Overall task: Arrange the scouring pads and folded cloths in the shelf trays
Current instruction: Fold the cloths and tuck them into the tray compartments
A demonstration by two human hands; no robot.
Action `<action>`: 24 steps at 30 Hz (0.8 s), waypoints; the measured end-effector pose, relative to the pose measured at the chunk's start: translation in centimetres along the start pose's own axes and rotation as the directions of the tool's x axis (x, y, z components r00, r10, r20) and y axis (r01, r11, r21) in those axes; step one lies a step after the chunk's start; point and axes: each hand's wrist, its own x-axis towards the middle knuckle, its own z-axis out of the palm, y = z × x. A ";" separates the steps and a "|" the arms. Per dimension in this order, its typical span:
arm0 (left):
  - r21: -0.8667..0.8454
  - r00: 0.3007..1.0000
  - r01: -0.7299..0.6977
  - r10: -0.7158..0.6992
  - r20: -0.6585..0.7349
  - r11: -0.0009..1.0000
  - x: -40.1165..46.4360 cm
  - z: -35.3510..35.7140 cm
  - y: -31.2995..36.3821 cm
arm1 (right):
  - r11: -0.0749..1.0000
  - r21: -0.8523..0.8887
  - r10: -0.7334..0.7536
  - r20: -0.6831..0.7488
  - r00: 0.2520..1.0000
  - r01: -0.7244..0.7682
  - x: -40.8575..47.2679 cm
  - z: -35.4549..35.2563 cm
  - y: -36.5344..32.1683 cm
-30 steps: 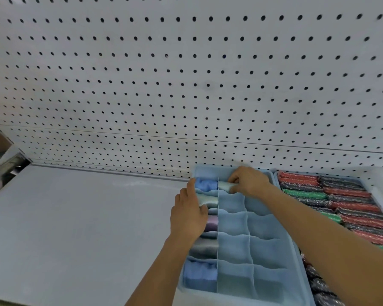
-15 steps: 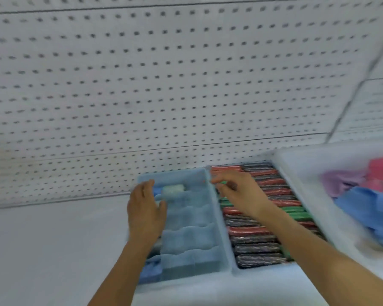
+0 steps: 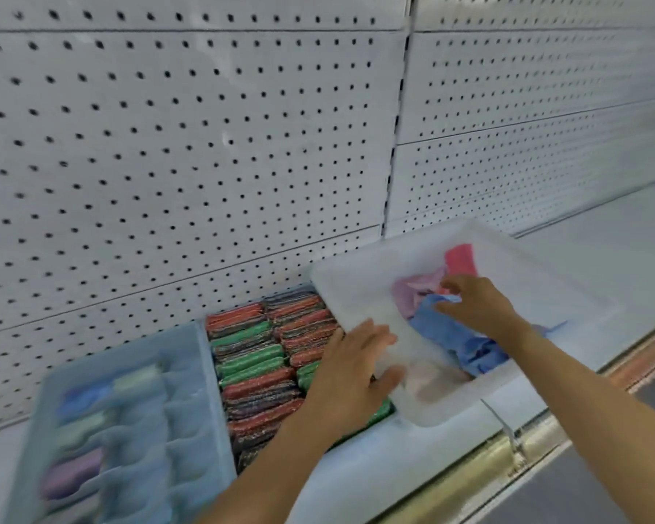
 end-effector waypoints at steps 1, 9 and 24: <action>0.026 0.999 -0.020 0.019 0.035 0.999 0.2 0.4 -0.1 | 0.998 -0.061 0.010 0.034 0.999 -0.008 0.7 -0.1 0.9; -0.095 0.998 0.016 -0.011 0.060 0.995 0.3 1.1 -0.2 | 0.920 -0.390 0.072 0.113 0.991 -0.023 4.0 1.5 0.4; -0.636 0.969 0.070 -0.205 -0.140 0.768 5.6 -12.9 3.4 | 0.635 0.659 -0.424 -0.139 0.895 0.403 -5.9 -11.2 -15.6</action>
